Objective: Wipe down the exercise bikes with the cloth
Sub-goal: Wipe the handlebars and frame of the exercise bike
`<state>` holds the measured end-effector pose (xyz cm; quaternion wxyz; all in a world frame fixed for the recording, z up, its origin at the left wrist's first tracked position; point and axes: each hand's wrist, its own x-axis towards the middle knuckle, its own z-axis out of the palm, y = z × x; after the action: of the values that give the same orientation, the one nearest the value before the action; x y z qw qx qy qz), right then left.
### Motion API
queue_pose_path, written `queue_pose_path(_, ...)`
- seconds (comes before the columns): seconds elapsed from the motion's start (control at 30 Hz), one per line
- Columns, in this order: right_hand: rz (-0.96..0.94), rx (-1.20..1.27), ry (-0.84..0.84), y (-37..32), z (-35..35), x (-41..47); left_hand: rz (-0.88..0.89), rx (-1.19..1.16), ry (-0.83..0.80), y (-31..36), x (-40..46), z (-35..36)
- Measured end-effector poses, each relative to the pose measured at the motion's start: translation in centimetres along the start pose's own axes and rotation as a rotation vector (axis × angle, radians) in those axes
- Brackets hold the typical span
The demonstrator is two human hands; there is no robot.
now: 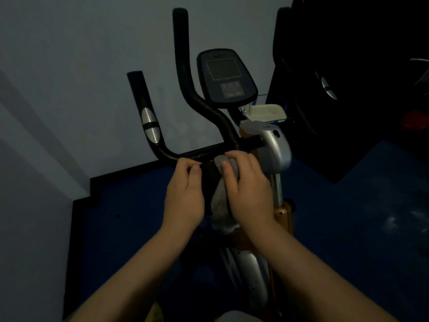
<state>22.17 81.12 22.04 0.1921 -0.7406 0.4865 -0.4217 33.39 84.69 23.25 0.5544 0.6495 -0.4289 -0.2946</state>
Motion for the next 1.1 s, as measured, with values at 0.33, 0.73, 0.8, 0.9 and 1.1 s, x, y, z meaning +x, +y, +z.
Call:
queue_pose_path(0.33, 0.133, 0.082, 0.016, -0.4, 0.2, -1.1, 0.003, -0.102, 0.062, -0.2, 0.0, 0.8)
queue_pose_path(0.73, -0.175, -0.076, 0.107, 0.6, -3.1, 0.8, -0.079, -0.225, 0.015, -0.8, 0.5, 0.5)
queue_pose_path(0.8, -0.246, -0.043, 0.197, -0.3, -3.5, 2.3, -0.09, -0.29, 0.009, -0.5, 0.6, 0.7)
queue_pose_path(0.9, -0.343, -0.238, 0.035, -2.3, -2.2, 4.2, -0.093, -0.373, 0.072, -0.2, 0.3, 1.0)
queue_pose_path(1.1, -0.324, -0.203, 0.012, -2.1, 1.5, -2.1, -0.186, -0.43, 0.232, -0.7, -0.3, 1.9)
